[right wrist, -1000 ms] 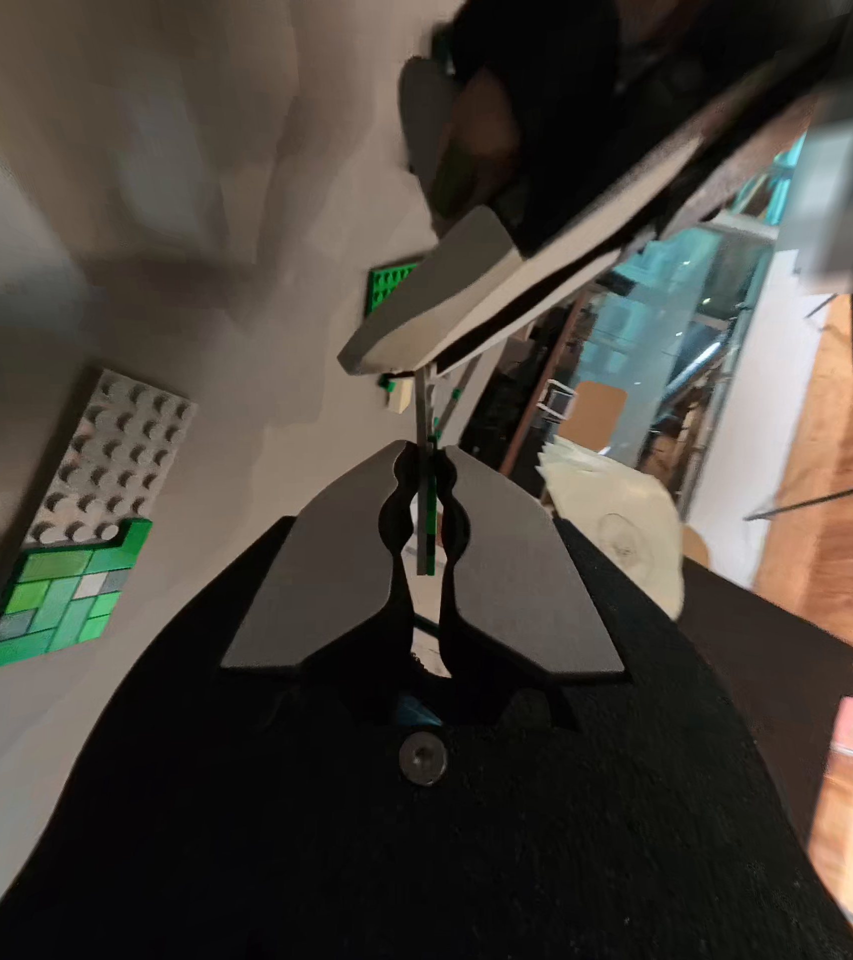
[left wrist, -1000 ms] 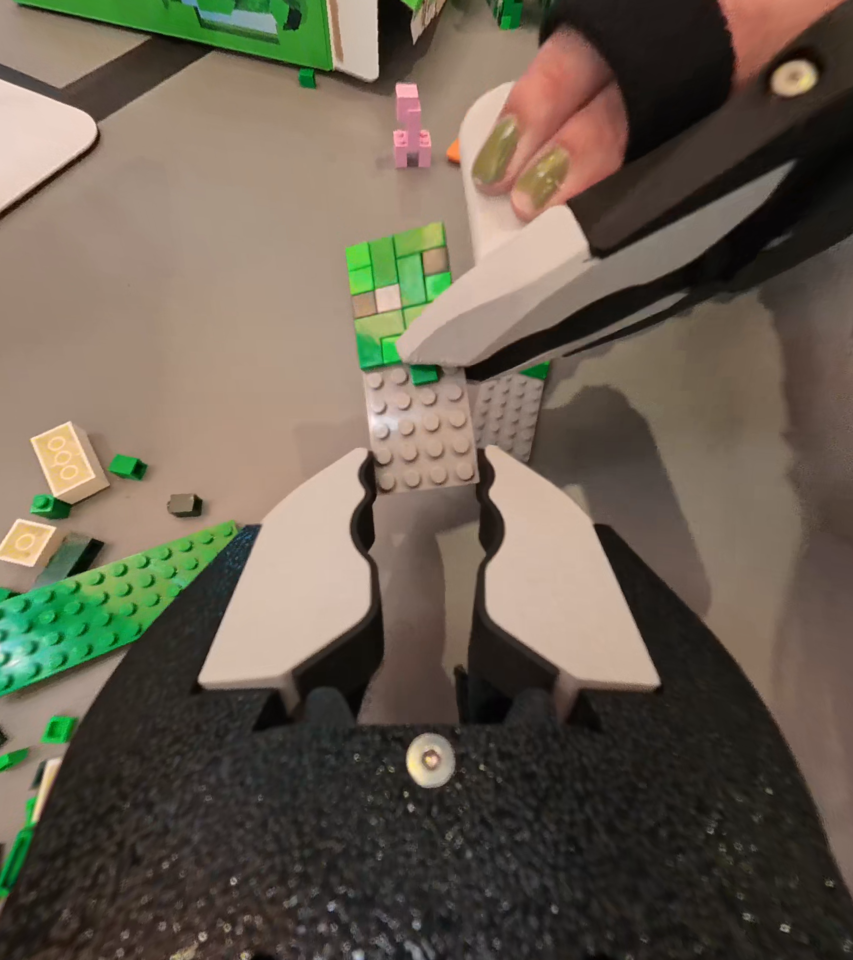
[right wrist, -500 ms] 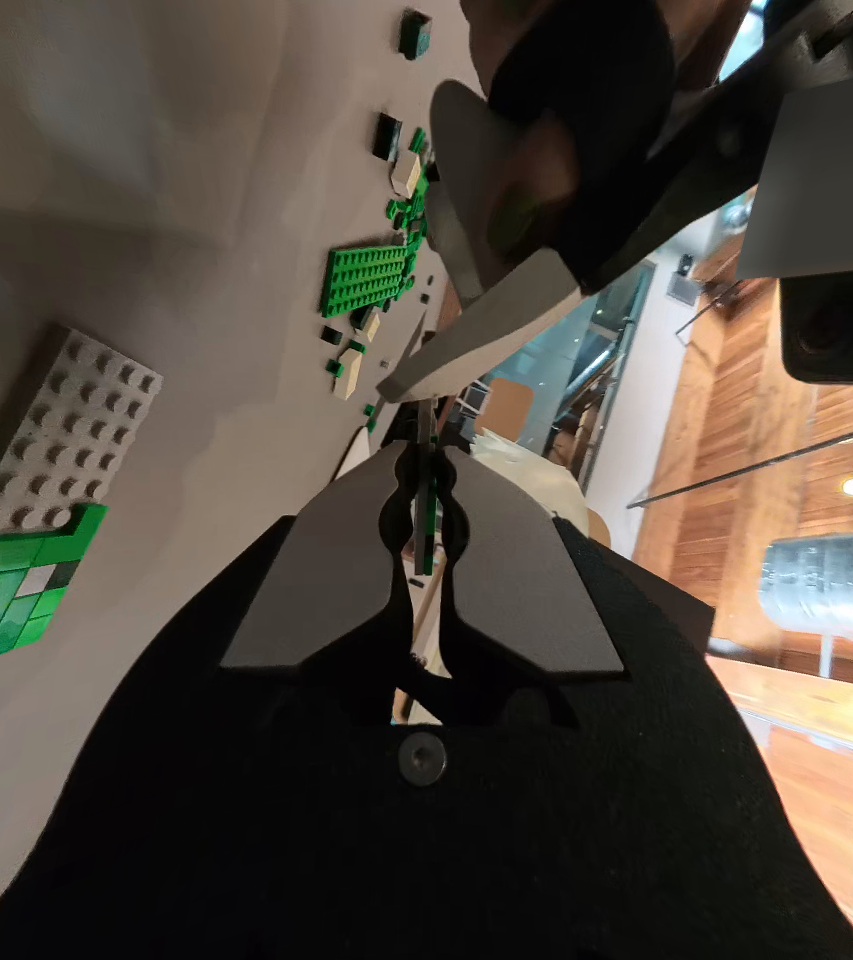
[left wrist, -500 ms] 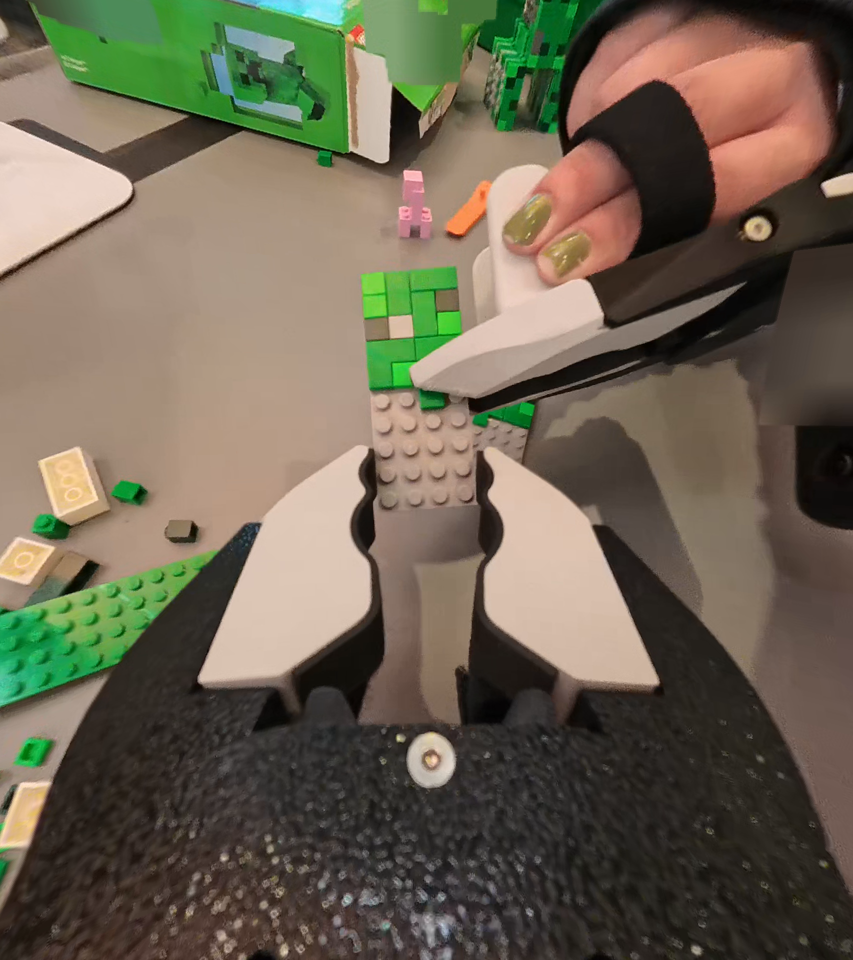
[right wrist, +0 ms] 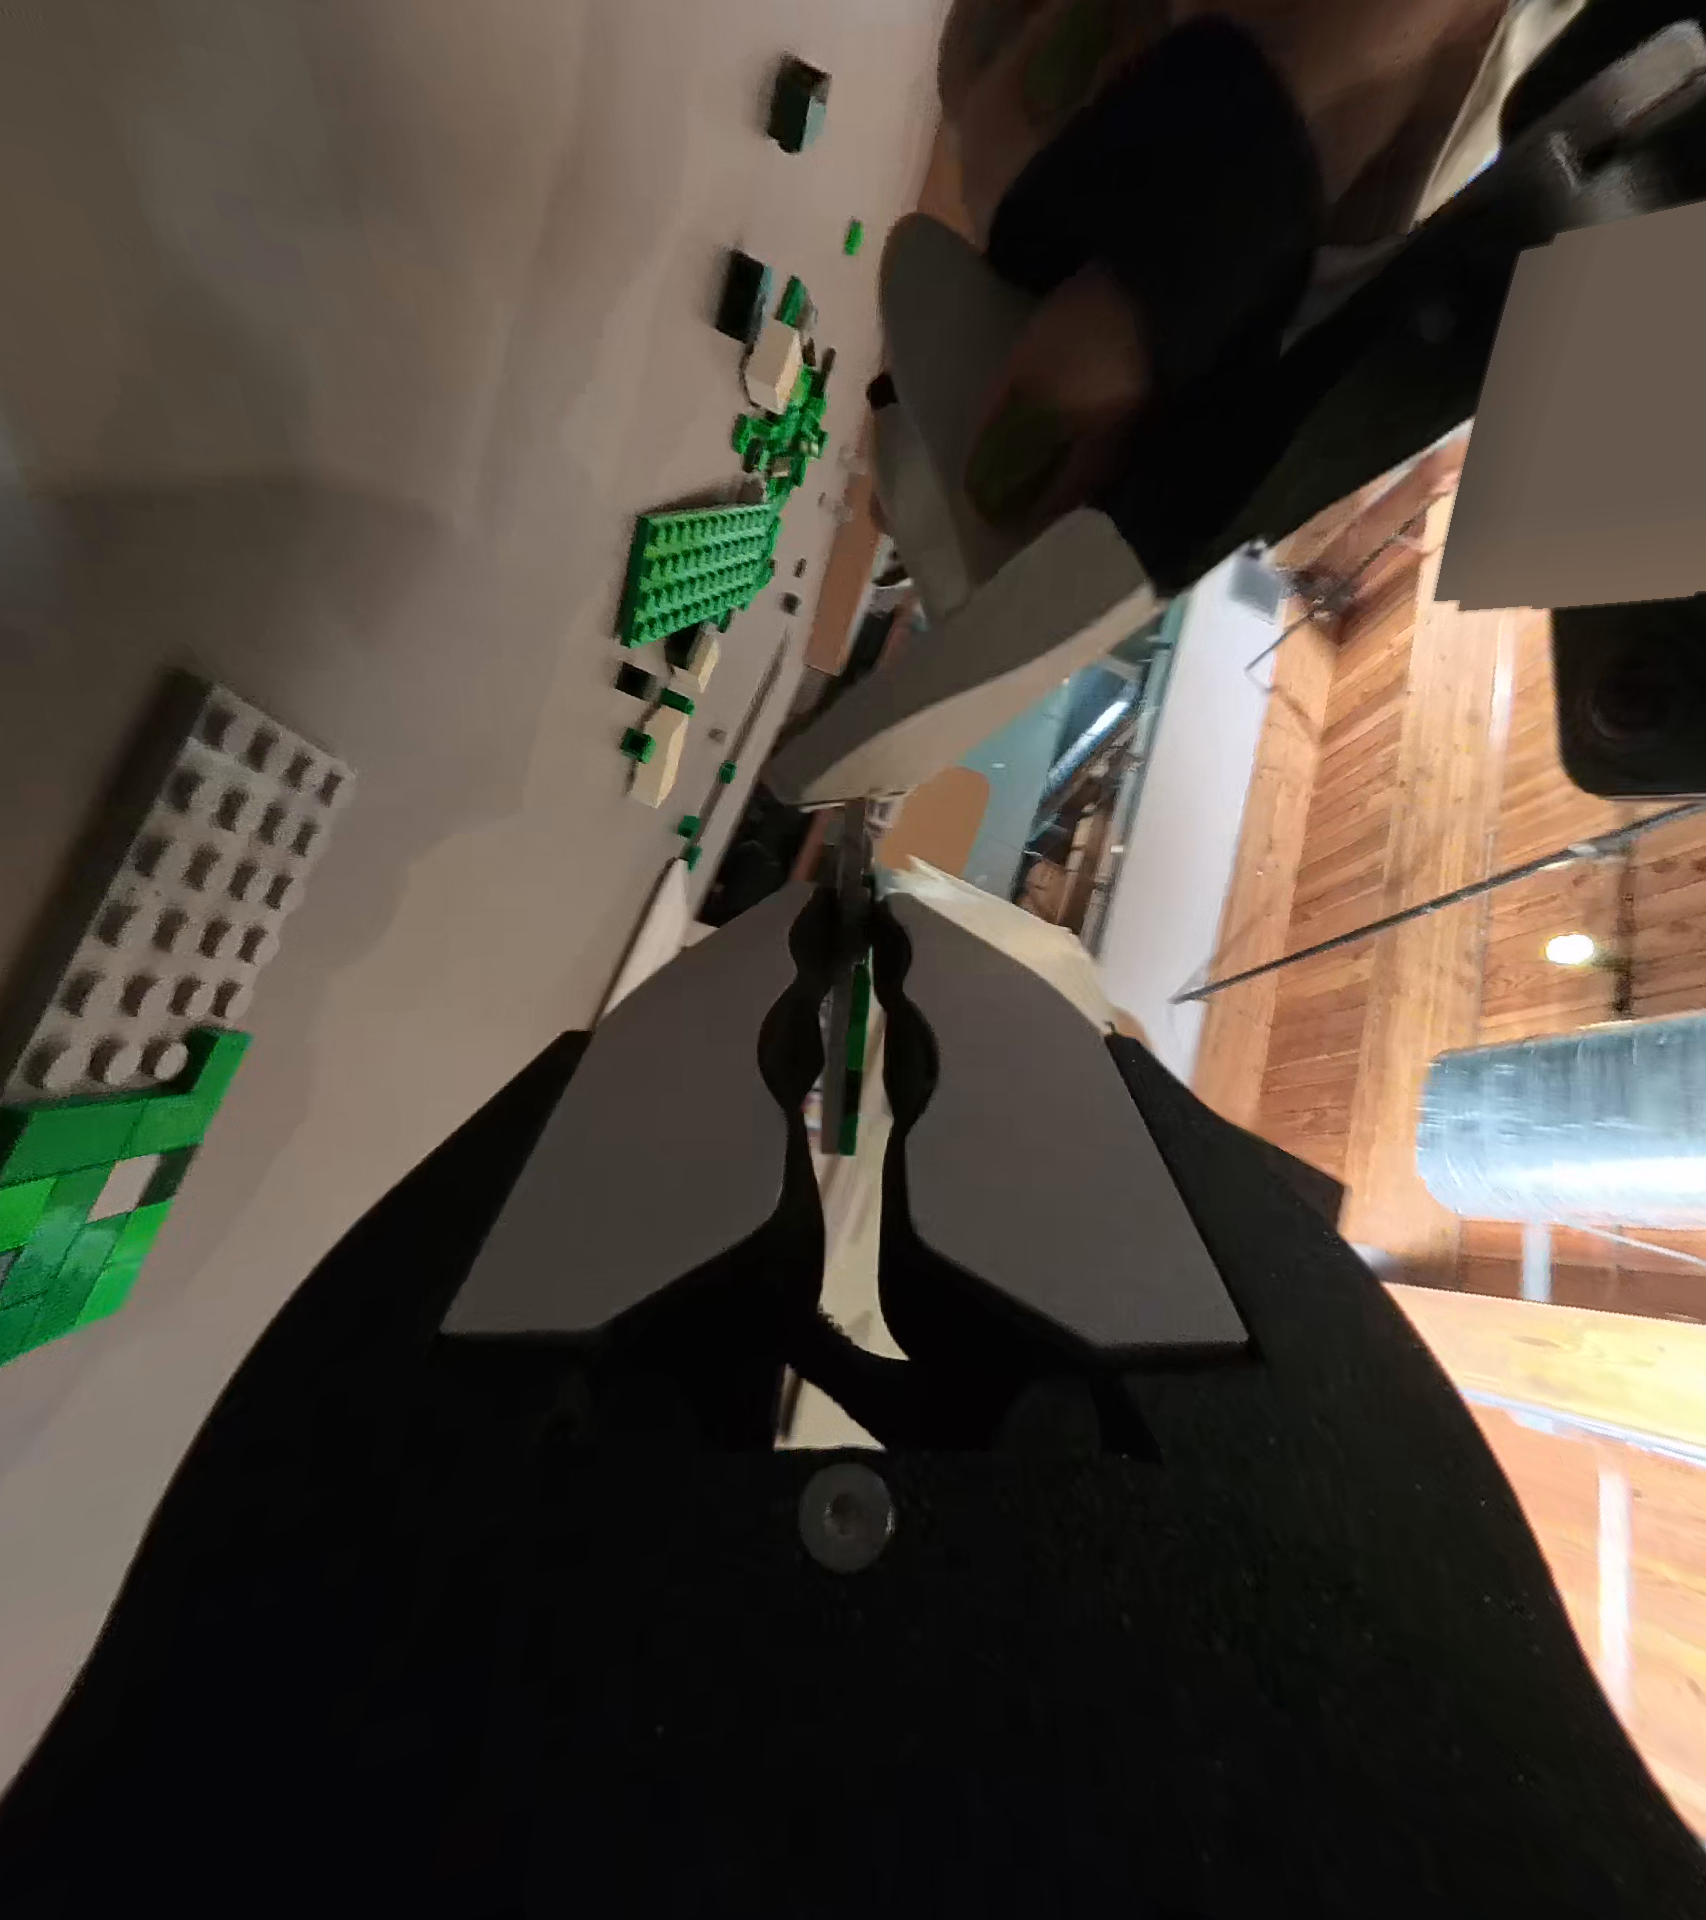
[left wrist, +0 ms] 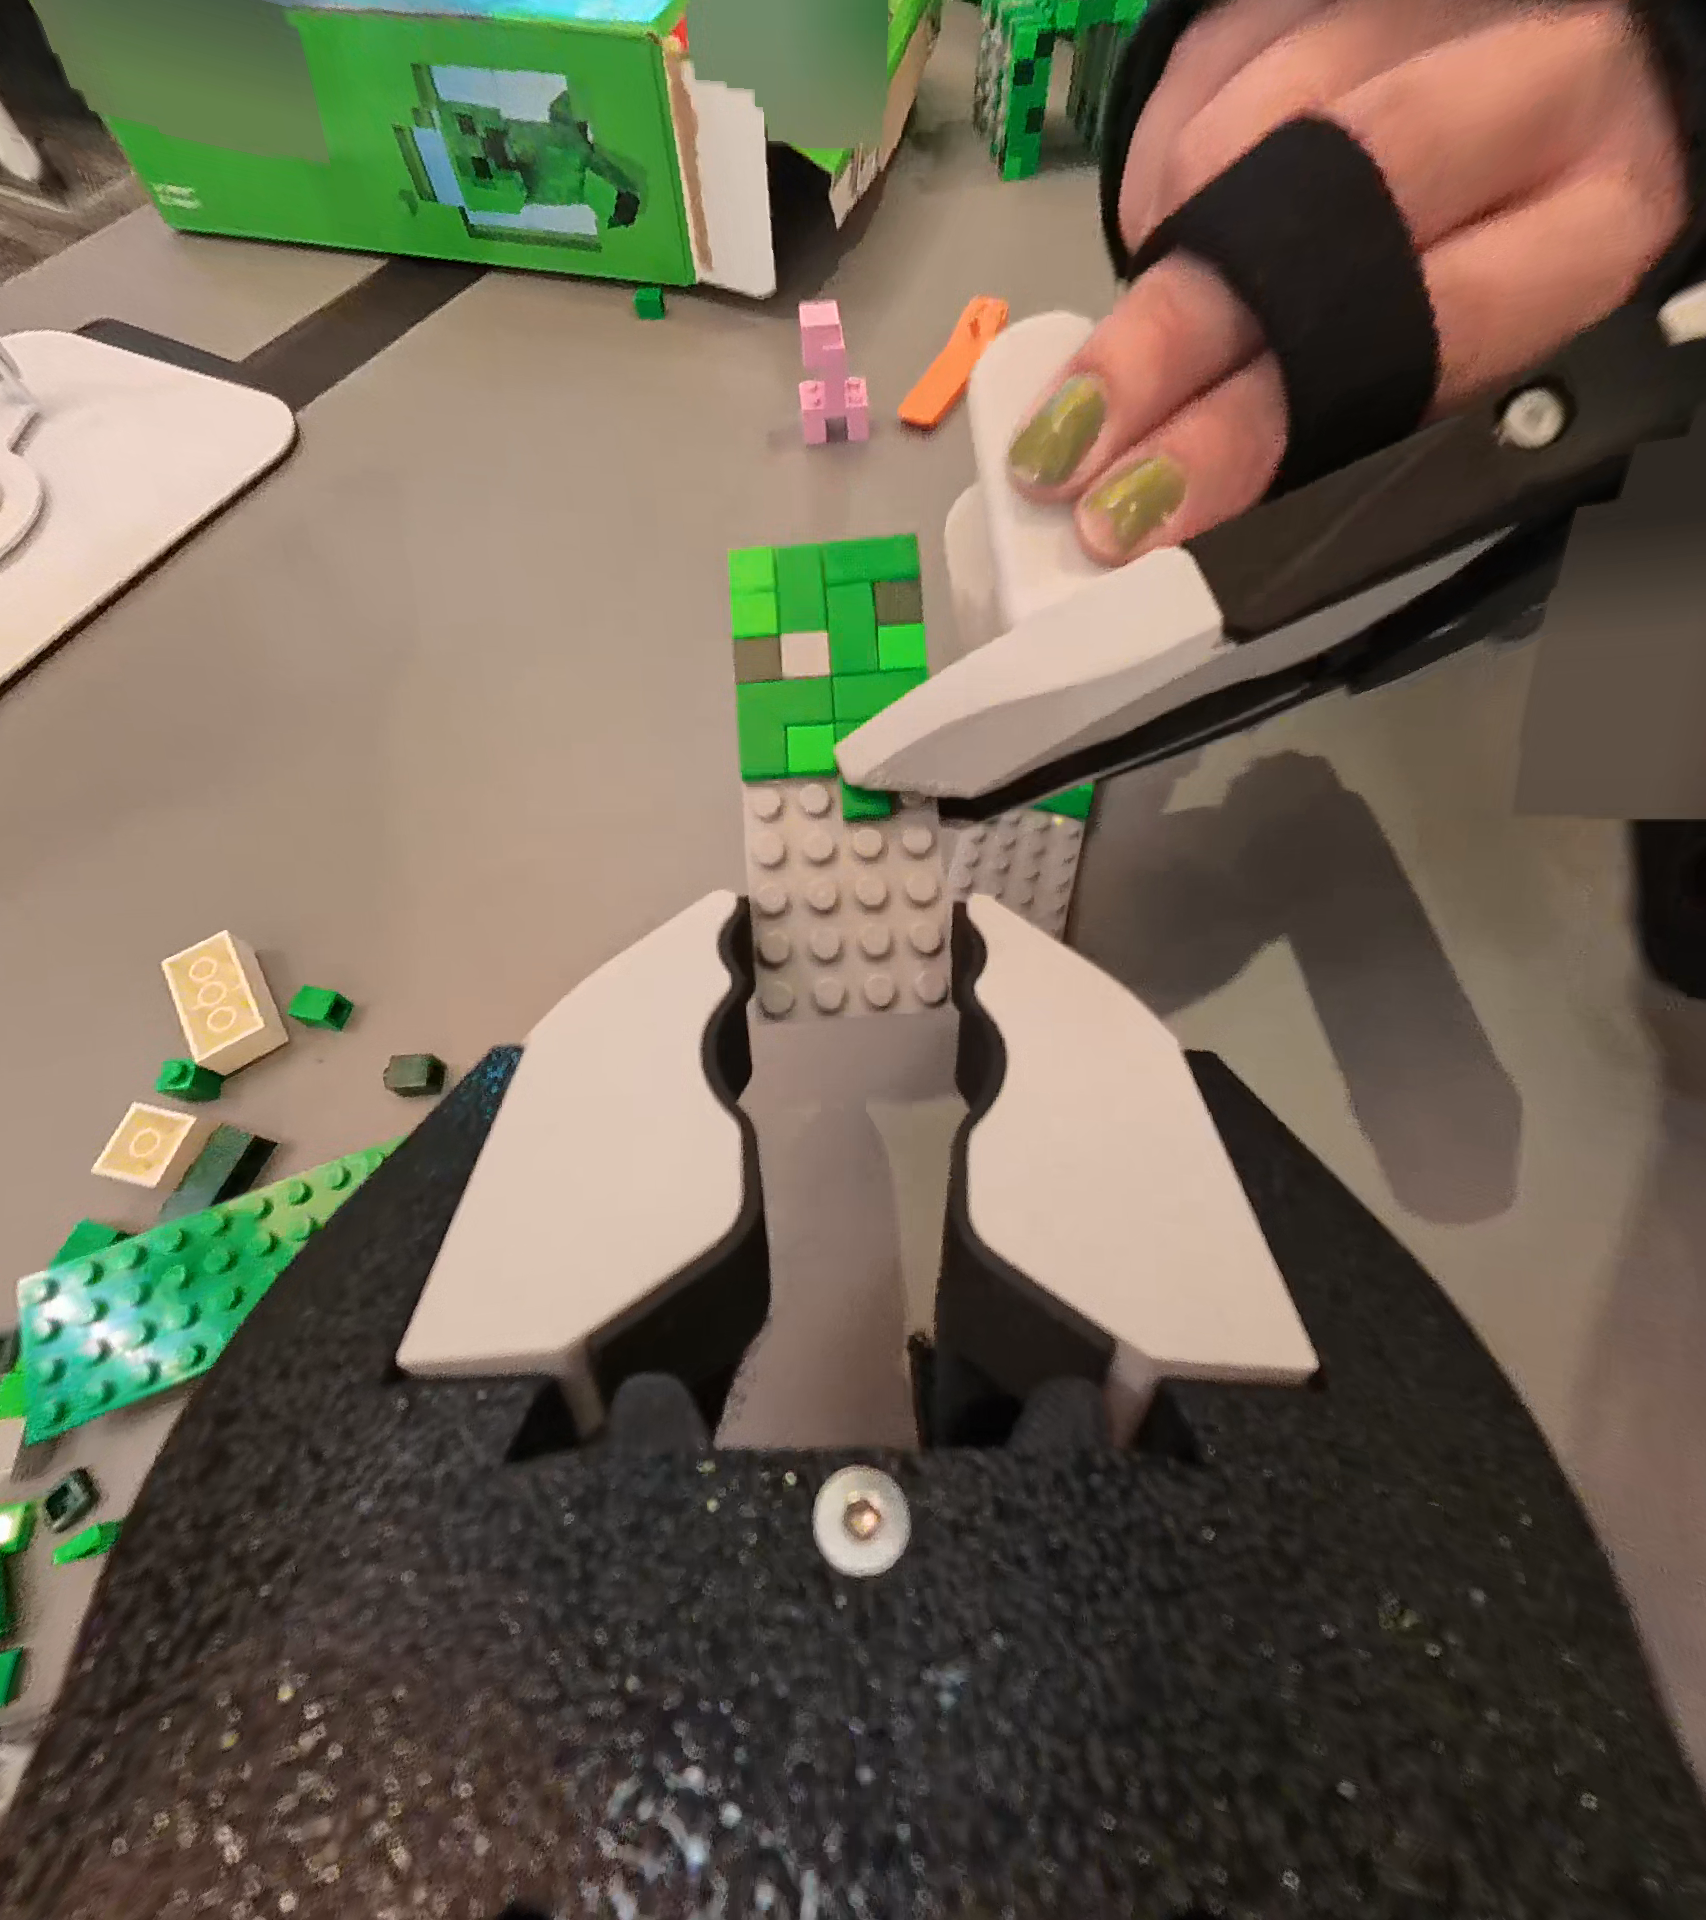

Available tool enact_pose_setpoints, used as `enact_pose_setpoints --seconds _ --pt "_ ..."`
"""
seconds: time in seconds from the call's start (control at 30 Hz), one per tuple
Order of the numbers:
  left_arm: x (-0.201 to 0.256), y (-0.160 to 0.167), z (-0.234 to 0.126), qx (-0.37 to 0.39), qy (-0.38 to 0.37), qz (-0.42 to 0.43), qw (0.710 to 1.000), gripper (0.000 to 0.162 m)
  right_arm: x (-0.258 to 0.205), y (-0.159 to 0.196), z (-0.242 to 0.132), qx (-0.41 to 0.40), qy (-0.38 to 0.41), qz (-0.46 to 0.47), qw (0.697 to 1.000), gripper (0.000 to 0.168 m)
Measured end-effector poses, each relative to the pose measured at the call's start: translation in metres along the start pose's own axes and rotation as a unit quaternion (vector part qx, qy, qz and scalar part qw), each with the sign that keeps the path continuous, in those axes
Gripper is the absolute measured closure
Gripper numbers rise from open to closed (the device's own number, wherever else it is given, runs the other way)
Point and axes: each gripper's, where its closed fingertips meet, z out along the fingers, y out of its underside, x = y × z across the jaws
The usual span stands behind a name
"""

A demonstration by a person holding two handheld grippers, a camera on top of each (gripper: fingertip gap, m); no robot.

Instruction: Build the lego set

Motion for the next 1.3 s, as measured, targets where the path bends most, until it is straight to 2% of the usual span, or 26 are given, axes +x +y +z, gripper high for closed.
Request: enact_pose_setpoints --seconds 0.17,0.23,0.3,0.4,0.47,0.57,0.67,0.73,0.77,0.8,0.83,0.9,0.97,1.07,1.17,1.23,1.3 --pt "0.001 0.002 0.005 0.006 0.016 -0.020 1.000 0.126 -0.006 0.000 -0.003 0.020 -0.035 0.101 0.994 0.161" --pt "-0.007 0.013 0.007 -0.024 -0.008 -0.005 1.000 0.126 -0.008 0.010 -0.012 0.010 -0.045 0.189 0.981 0.135" --pt "-0.011 0.022 0.010 -0.049 -0.013 -0.005 0.999 0.126 -0.013 0.030 -0.022 -0.023 -0.044 0.304 0.952 0.127" --pt "-0.016 0.032 0.021 -0.089 -0.009 -0.018 0.996 0.126 -0.025 0.054 -0.036 -0.050 -0.015 0.437 0.898 0.135" --pt "-0.023 0.042 0.030 -0.129 -0.019 -0.018 0.991 0.126 -0.035 0.064 -0.040 -0.069 -0.002 0.479 0.875 0.137" --pt "-0.024 0.046 0.039 -0.145 -0.015 -0.023 0.989 0.126 -0.045 0.069 -0.040 -0.082 0.006 0.510 0.856 0.141" --pt "-0.028 0.046 0.041 -0.154 -0.015 -0.028 0.988 0.126 -0.033 0.084 -0.046 -0.098 0.067 0.500 0.858 0.168" --pt "-0.028 0.041 0.043 -0.142 -0.017 -0.028 0.989 0.125 -0.036 0.088 -0.047 -0.096 0.065 0.533 0.838 0.168" --pt "-0.027 0.038 0.044 -0.131 -0.016 -0.030 0.991 0.116 -0.038 0.090 -0.047 -0.097 0.060 0.549 0.828 0.167" --pt "-0.029 0.035 0.044 -0.122 -0.025 -0.033 0.992 0.098 -0.038 0.093 -0.047 -0.095 0.064 0.560 0.820 0.167" --pt "-0.031 0.032 0.044 -0.113 -0.033 -0.028 0.993 0.090 -0.037 0.095 -0.048 -0.091 0.070 0.570 0.814 0.167" --pt "-0.036 0.025 0.038 -0.089 -0.054 -0.007 0.995 0.084 -0.039 0.097 -0.048 -0.089 0.065 0.585 0.804 0.167" --pt "-0.051 0.018 0.018 -0.066 -0.100 0.026 0.992 0.085 -0.039 0.095 -0.046 -0.083 0.053 0.587 0.803 0.166" --pt "-0.105 0.013 -0.046 -0.002 -0.233 0.036 0.972 0.095 -0.029 0.073 -0.025 -0.028 -0.009 0.608 0.793 0.163" --pt "-0.166 0.036 -0.118 0.061 -0.347 -0.041 0.935 0.091 -0.010 0.039 0.021 0.047 -0.134 0.631 0.762 0.157" --pt "-0.195 0.058 -0.157 0.098 -0.414 -0.064 0.903 0.094 0.012 0.017 0.059 0.098 -0.205 0.632 0.741 0.156" --pt "-0.209 0.073 -0.184 0.131 -0.462 -0.059 0.875 0.105 0.031 0.002 0.099 0.139 -0.255 0.592 0.752 0.158"
